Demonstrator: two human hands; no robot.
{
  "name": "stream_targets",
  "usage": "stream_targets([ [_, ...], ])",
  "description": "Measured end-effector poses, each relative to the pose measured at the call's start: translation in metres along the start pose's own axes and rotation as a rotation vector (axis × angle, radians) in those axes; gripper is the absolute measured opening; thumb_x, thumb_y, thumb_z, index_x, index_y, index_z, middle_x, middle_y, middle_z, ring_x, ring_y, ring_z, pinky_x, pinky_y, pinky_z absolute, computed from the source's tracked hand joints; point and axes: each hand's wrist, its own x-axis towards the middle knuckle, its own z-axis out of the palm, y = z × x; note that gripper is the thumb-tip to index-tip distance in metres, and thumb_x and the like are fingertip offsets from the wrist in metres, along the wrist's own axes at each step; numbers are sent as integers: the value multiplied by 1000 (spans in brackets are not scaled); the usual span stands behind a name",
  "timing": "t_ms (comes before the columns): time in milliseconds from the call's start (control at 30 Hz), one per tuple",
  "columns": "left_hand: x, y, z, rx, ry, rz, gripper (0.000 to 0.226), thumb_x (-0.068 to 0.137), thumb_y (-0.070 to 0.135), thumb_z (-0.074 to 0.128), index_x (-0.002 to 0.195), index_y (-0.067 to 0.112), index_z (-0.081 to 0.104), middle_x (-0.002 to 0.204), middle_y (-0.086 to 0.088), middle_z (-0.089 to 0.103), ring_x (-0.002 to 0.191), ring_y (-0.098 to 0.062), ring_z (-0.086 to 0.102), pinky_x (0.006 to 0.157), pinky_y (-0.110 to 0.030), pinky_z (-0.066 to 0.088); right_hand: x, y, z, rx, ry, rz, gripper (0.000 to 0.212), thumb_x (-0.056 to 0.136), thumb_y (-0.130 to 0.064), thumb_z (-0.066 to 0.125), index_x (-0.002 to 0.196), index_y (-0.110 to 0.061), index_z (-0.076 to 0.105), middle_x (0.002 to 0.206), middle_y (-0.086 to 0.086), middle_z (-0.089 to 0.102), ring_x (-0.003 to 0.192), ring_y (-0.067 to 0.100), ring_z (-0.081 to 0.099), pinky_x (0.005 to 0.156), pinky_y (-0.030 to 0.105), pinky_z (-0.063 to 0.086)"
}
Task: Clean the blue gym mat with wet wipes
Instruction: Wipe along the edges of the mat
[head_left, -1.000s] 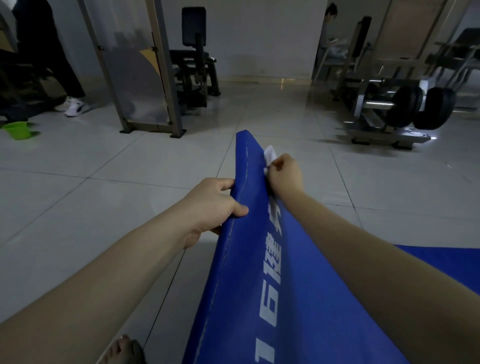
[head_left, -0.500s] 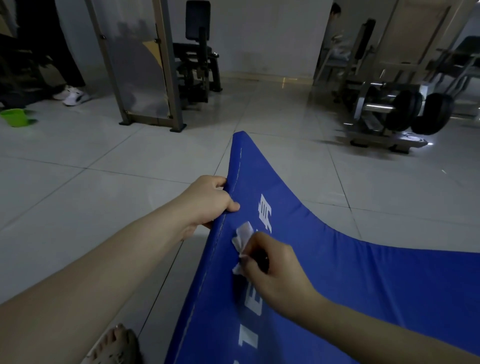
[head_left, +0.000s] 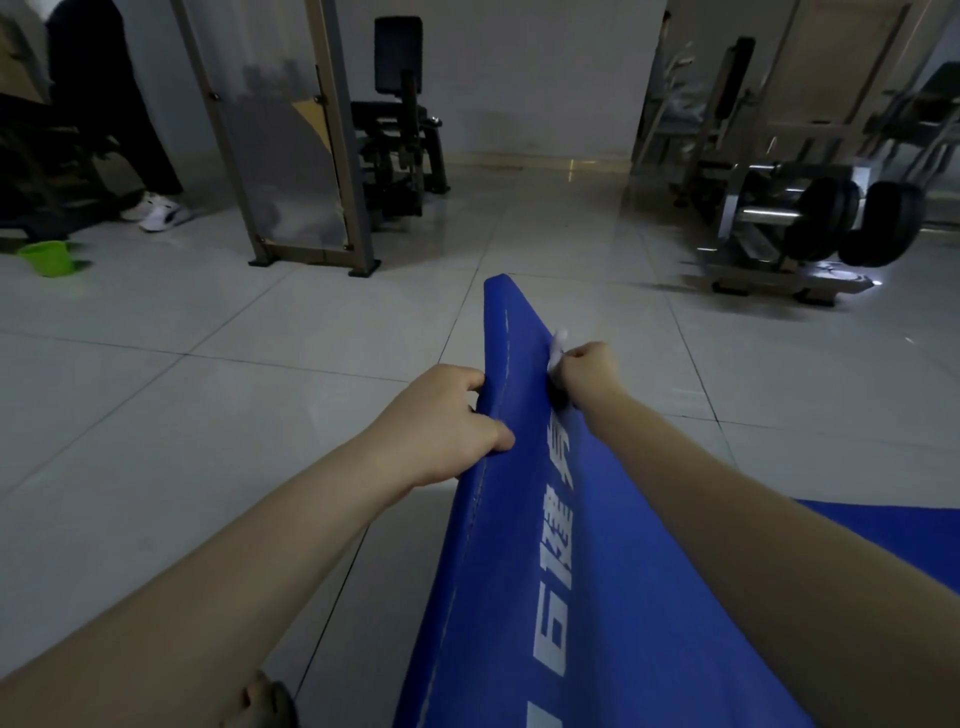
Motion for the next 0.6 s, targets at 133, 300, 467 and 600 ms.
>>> stream_targets([
  [133,2,0,0,71,88,-43,31,78,27,78,101,20,59,90,-2,73,76,-19,74,66,-41,64,-58,-11,-3,172,-158,-103,19,98,-14,59,79,-9,57,58,2,53,53,14,48,51,27,40],
  [300,3,2,0,106,146,-4,39,77,47,80,98,25,55,90,1,67,70,-15,70,44,-17,49,-112,-33,-43,316,-347,-329,9,91,-20,67,90,-12,66,62,-3,65,54,9,57,50,20,46],
  [467,2,8,3,194,139,113,28,84,43,74,94,27,54,89,5,65,76,-12,65,60,-27,47,-109,-30,-51,326,-279,-464,1,94,-20,68,94,-19,68,74,-8,67,65,8,61,60,25,50],
  [600,3,15,5,70,85,149,24,87,28,74,102,23,57,101,4,66,85,-14,69,75,-37,59,-56,-36,-38,286,-126,-406,7,93,-21,69,86,-23,66,73,-7,69,67,10,63,60,27,52],
])
